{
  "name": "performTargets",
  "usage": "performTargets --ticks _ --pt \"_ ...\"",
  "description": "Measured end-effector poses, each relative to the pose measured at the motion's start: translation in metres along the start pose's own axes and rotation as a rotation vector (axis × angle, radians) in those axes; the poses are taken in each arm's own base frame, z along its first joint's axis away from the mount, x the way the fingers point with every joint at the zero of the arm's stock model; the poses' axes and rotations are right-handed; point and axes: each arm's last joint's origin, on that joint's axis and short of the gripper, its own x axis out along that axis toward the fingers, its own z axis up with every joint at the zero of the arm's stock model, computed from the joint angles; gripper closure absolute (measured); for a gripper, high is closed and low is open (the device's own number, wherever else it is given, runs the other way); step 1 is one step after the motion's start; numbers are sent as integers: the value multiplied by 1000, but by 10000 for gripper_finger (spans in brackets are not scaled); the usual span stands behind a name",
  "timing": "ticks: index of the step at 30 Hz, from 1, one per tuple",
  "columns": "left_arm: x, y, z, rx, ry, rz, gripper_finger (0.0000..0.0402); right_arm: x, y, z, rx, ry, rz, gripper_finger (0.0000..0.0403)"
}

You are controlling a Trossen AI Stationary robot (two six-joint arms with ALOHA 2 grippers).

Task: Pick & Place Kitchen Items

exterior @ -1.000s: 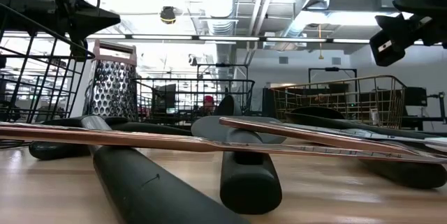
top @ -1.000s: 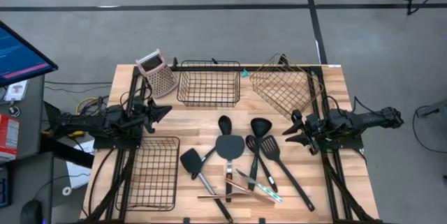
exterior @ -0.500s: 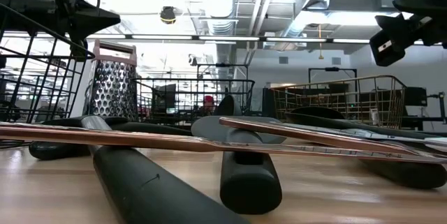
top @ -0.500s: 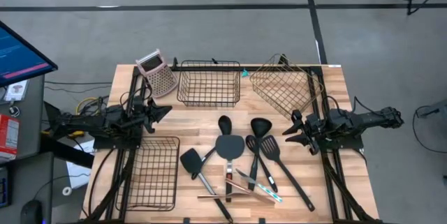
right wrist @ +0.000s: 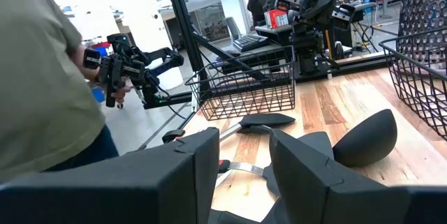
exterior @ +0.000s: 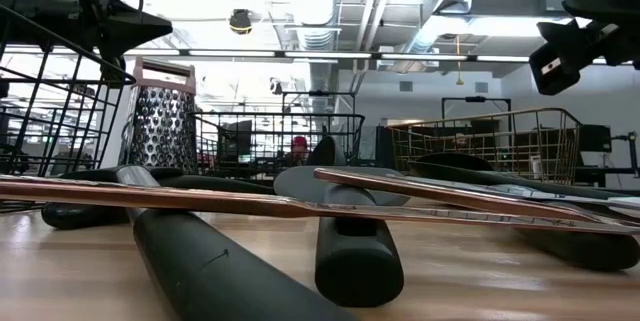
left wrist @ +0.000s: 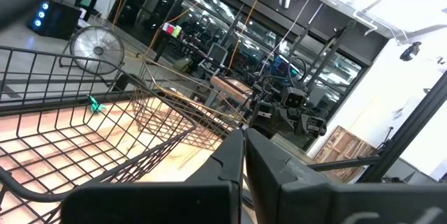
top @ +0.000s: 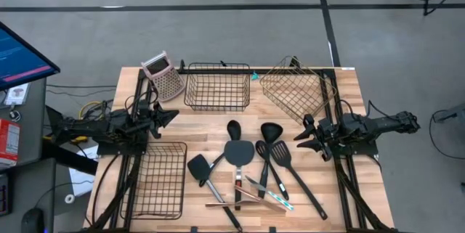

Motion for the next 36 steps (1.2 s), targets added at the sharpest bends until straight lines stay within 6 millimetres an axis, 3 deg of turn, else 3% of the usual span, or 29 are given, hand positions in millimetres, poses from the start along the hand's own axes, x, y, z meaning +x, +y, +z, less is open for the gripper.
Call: performTargets --ticks 16,21,28,32,36 --pt "0 0 0 -2 -5 -3 400 0 0 0 2 -3 0 275" --pt "0 -1 2 -19 -25 -10 400 0 2 8 138 -79 21 275" --pt "-1 -6 12 -65 -117 -59 400 -8 5 38 173 -423 -68 275" --pt "-2 -9 18 -94 -177 -92 400 -22 11 67 157 -673 -96 275" --pt "-3 -10 22 -111 -211 -107 400 -31 18 98 136 -739 -154 275"
